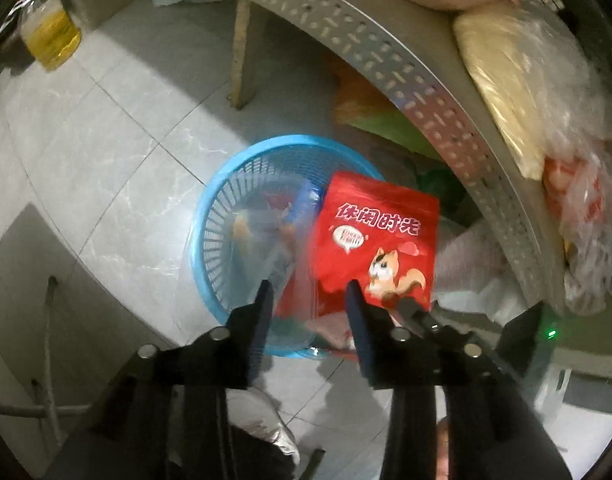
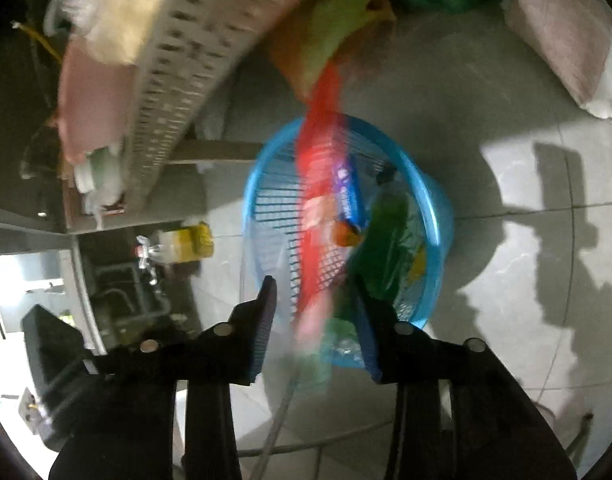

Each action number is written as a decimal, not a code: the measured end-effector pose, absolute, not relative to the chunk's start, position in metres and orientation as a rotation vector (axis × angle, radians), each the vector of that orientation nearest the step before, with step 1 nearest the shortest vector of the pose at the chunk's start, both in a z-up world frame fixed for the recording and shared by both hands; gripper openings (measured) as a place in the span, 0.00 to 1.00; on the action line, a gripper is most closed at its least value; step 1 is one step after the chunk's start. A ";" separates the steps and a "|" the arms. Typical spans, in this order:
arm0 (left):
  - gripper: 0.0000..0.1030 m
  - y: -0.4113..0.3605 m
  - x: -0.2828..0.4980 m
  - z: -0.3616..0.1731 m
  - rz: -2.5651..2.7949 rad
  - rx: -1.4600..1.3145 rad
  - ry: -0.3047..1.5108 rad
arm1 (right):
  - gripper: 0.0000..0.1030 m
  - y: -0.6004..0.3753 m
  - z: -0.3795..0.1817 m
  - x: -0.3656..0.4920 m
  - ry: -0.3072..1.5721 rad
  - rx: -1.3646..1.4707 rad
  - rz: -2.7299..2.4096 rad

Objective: Collect trash
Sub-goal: 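Open both grippers over the blue basket to drop tray and bag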

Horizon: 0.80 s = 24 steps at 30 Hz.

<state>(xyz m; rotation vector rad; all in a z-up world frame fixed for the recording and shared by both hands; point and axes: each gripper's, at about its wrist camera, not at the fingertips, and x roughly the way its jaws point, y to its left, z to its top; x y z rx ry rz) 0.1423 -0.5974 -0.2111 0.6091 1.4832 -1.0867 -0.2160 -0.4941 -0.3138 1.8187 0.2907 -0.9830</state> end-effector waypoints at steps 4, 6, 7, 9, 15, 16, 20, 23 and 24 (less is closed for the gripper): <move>0.41 -0.591 0.142 -0.201 -1.109 0.569 1.475 | 0.52 -0.488 -0.305 -0.220 0.302 1.771 -0.987; 0.42 -0.584 0.145 -0.189 -1.113 0.552 1.451 | 0.52 -0.486 -0.297 -0.222 0.324 1.727 -0.993; 0.43 -0.581 0.149 -0.185 -1.114 0.543 1.446 | 0.52 -0.484 -0.292 -0.224 0.328 1.717 -0.996; 0.44 -0.570 0.153 -0.170 -1.110 0.521 1.422 | 0.53 -0.480 -0.284 -0.229 0.333 1.699 -1.011; 0.53 -0.519 0.151 -0.102 -1.150 0.453 1.298 | 0.55 -0.456 -0.246 -0.233 0.409 1.551 -1.056; 0.54 -0.506 0.149 -0.089 -1.154 0.436 1.271 | 0.55 -0.450 -0.238 -0.234 0.427 1.520 -1.055; 0.67 -0.450 0.135 -0.037 -1.180 0.369 1.158 | 0.61 -0.418 -0.189 -0.227 0.521 1.329 -1.035; 0.84 -0.393 0.117 -0.001 -1.176 0.311 1.037 | 0.71 -0.389 -0.142 -0.215 0.577 1.119 -1.016; 0.90 -0.373 0.110 0.009 -1.168 0.292 0.995 | 0.75 -0.377 -0.124 -0.210 0.595 1.033 -1.013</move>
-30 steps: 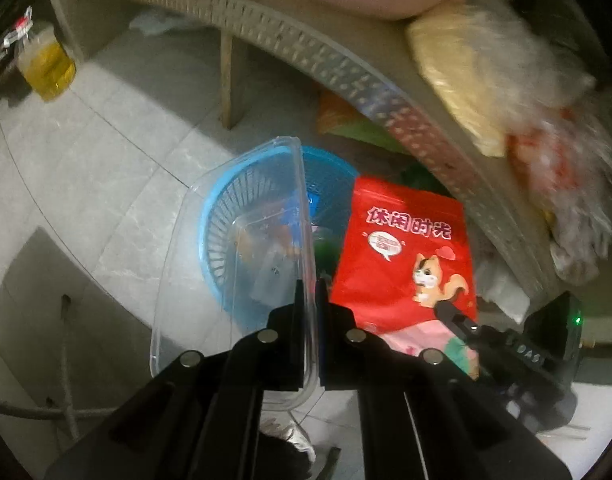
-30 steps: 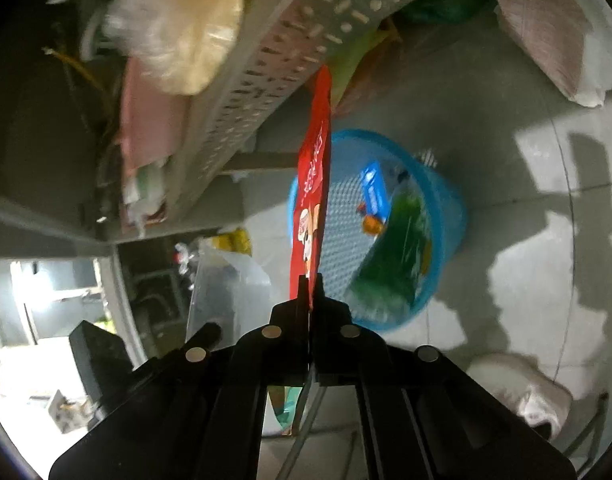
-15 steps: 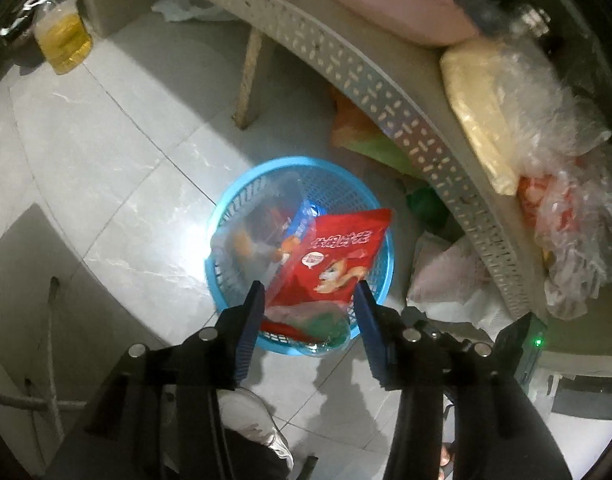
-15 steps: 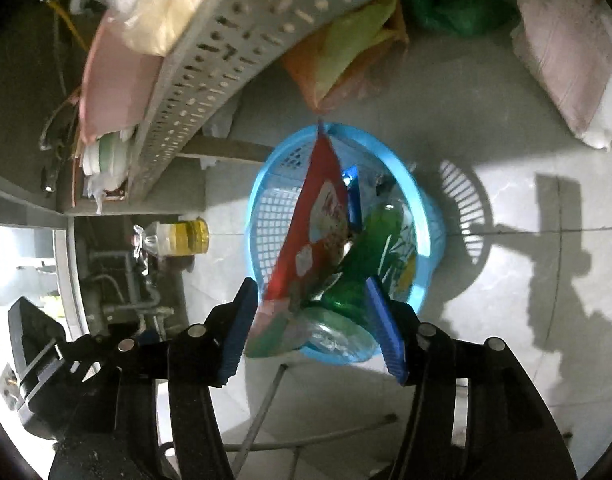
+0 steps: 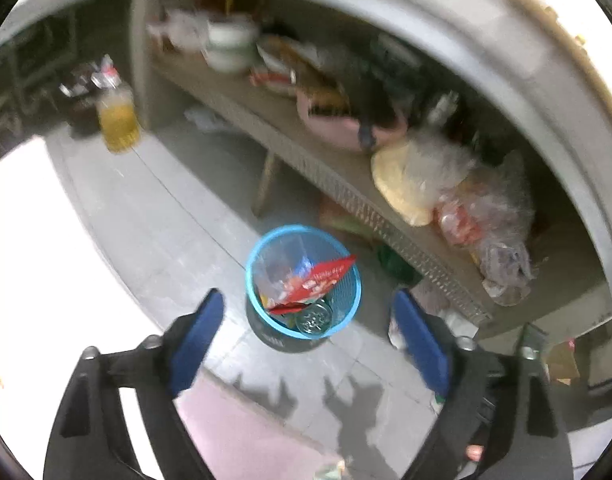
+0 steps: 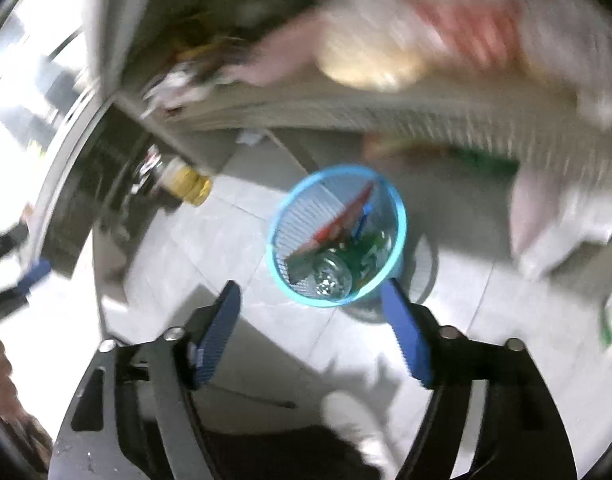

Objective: Collect trash

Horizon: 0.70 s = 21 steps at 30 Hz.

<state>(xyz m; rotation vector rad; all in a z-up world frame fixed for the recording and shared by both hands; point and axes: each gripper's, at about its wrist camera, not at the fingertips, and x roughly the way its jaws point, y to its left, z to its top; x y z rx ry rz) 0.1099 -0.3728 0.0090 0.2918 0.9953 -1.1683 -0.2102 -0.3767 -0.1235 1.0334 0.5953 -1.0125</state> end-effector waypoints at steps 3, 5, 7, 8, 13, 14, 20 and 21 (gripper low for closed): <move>0.95 -0.329 0.093 0.023 -1.126 0.265 0.912 | 0.86 -0.346 -0.080 -0.201 0.625 0.824 -0.993; 0.95 -0.296 0.080 0.027 -1.057 0.252 0.870 | 0.90 -0.329 -0.058 -0.196 0.631 0.721 -0.982; 0.95 -0.271 0.073 0.028 -0.996 0.231 0.850 | 0.92 -0.314 -0.042 -0.193 0.634 0.651 -0.970; 0.95 -0.258 0.067 0.029 -0.968 0.216 0.840 | 0.92 -0.308 -0.037 -0.194 0.636 0.624 -0.964; 0.95 -0.215 0.043 0.028 -0.820 0.195 0.764 | 0.93 -0.280 -0.017 -0.178 0.678 0.508 -0.956; 0.95 -0.208 0.037 0.026 -0.795 0.200 0.748 | 0.93 -0.274 -0.014 -0.177 0.686 0.482 -0.955; 0.95 -0.191 0.009 0.013 -0.677 0.351 0.695 | 0.93 -0.236 0.004 -0.168 0.699 0.338 -0.942; 0.95 -0.190 0.006 0.011 -0.667 0.374 0.694 | 0.93 -0.231 0.004 -0.167 0.697 0.319 -0.944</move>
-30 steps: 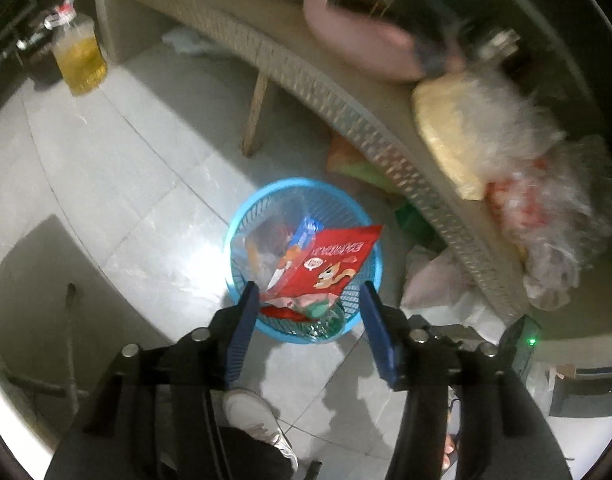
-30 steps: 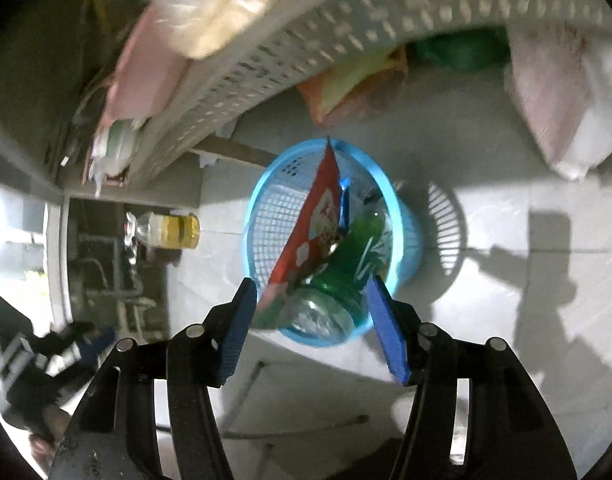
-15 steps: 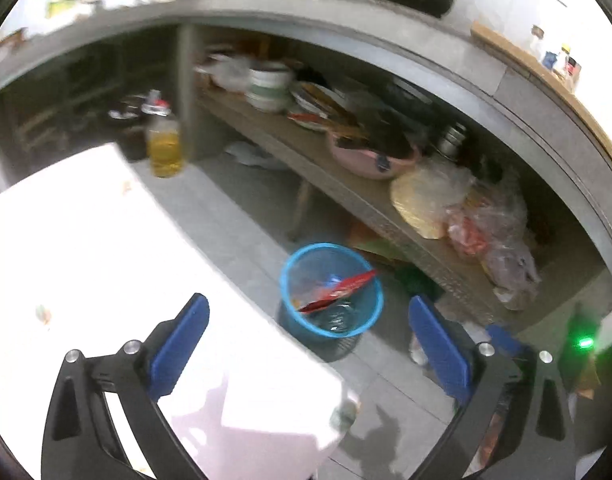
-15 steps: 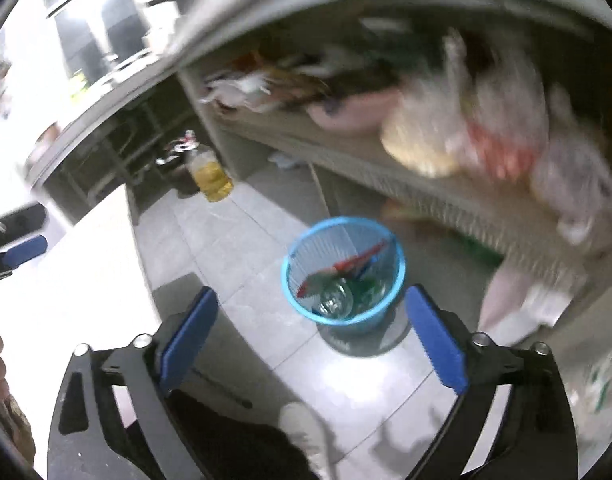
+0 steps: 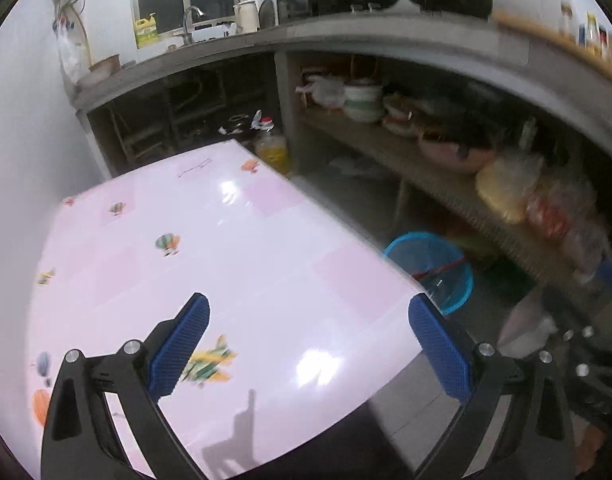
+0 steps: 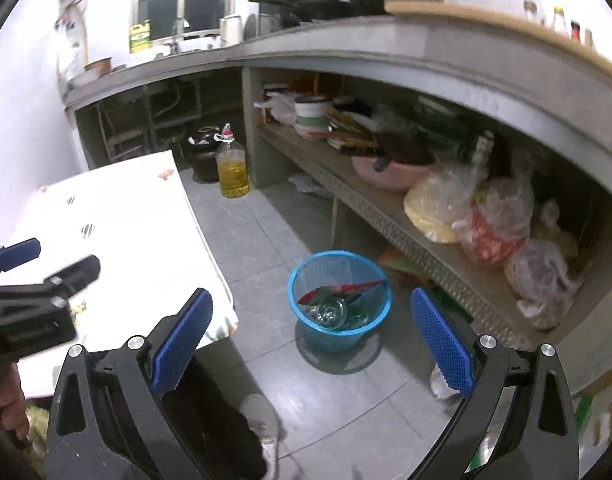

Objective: Collect trash

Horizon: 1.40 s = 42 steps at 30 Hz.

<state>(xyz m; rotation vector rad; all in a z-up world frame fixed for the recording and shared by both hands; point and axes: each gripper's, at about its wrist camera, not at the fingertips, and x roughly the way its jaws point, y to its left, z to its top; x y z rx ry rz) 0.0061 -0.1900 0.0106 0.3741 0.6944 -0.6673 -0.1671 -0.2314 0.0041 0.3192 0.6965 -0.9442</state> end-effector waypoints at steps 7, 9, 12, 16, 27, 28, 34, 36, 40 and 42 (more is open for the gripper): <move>0.95 -0.152 0.002 0.009 -0.500 0.370 0.658 | 0.93 -0.203 -0.003 -0.154 0.706 0.239 -0.860; 0.95 -0.140 0.006 0.008 -0.455 0.343 0.670 | 0.93 -0.199 -0.007 -0.151 0.706 0.246 -0.826; 0.95 -0.120 0.010 0.002 -0.369 0.315 0.693 | 0.93 -0.197 -0.011 -0.147 0.705 0.248 -0.797; 0.95 -0.103 0.011 -0.006 -0.291 0.288 0.726 | 0.93 -0.194 -0.018 -0.144 0.723 0.239 -0.770; 0.95 -0.083 0.007 -0.003 -0.208 0.288 0.703 | 0.93 -0.185 -0.021 -0.144 0.735 0.209 -0.760; 0.95 -0.081 0.007 -0.002 -0.202 0.289 0.697 | 0.93 -0.186 -0.021 -0.145 0.733 0.213 -0.762; 0.95 -0.078 0.005 0.000 -0.197 0.294 0.689 | 0.93 -0.188 -0.019 -0.152 0.723 0.226 -0.780; 0.95 -0.077 0.006 0.000 -0.197 0.297 0.691 | 0.93 -0.189 -0.019 -0.154 0.722 0.227 -0.785; 0.95 -0.078 0.005 0.000 -0.200 0.295 0.697 | 0.93 -0.191 -0.019 -0.155 0.720 0.232 -0.790; 0.95 -0.079 0.004 0.000 -0.205 0.299 0.697 | 0.93 -0.192 -0.019 -0.156 0.718 0.230 -0.791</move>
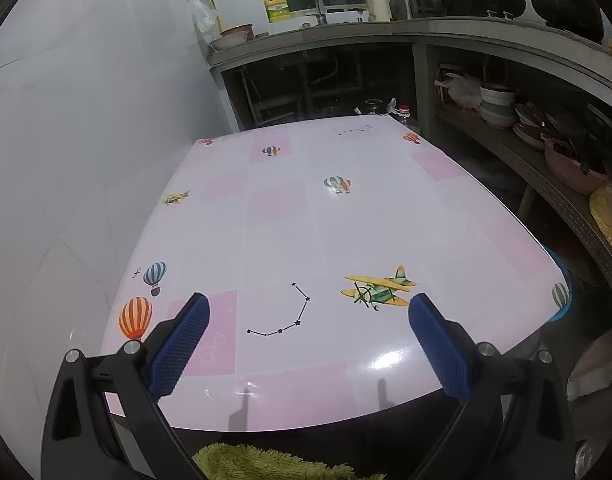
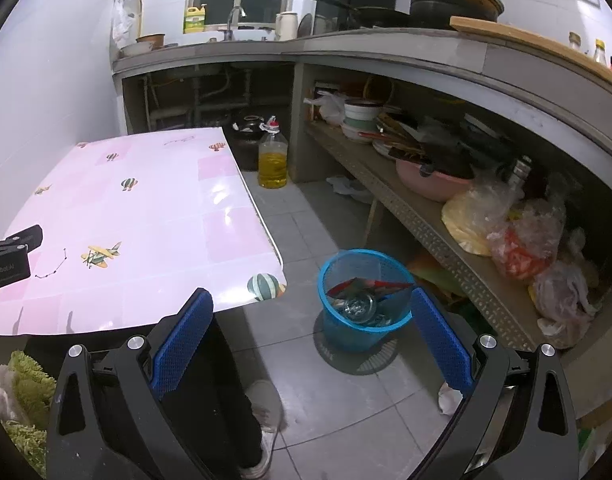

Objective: Collect trash

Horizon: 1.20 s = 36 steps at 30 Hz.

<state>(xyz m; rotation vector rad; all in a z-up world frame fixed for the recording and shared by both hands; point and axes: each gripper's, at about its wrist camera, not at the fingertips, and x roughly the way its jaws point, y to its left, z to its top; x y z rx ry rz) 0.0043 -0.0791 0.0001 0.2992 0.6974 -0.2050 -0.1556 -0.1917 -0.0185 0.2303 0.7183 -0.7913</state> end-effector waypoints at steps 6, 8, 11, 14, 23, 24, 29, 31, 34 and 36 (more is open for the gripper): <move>0.95 -0.083 0.005 -0.002 -0.215 0.306 0.703 | 0.93 -0.193 -0.015 -0.156 0.712 0.223 -0.788; 0.95 -0.083 0.006 -0.003 -0.217 0.305 0.704 | 0.93 -0.193 -0.013 -0.155 0.709 0.217 -0.788; 0.95 -0.084 0.005 -0.003 -0.220 0.302 0.705 | 0.93 -0.193 -0.011 -0.155 0.707 0.214 -0.788; 0.95 -0.085 0.005 -0.003 -0.226 0.301 0.706 | 0.93 -0.192 -0.011 -0.155 0.707 0.212 -0.787; 0.95 -0.086 0.005 -0.003 -0.235 0.299 0.706 | 0.93 -0.193 -0.011 -0.155 0.705 0.207 -0.784; 0.95 -0.086 0.005 -0.004 -0.236 0.299 0.708 | 0.93 -0.192 -0.011 -0.155 0.703 0.206 -0.785; 0.95 -0.088 0.005 -0.002 -0.240 0.297 0.708 | 0.93 -0.194 -0.010 -0.156 0.702 0.204 -0.786; 0.95 -0.088 0.005 -0.003 -0.242 0.298 0.710 | 0.93 -0.194 -0.010 -0.156 0.703 0.203 -0.786; 0.95 -0.088 0.007 -0.003 -0.243 0.297 0.713 | 0.93 -0.193 -0.010 -0.155 0.703 0.205 -0.787; 0.95 -0.088 0.007 -0.003 -0.243 0.298 0.714 | 0.93 -0.193 -0.010 -0.155 0.703 0.205 -0.788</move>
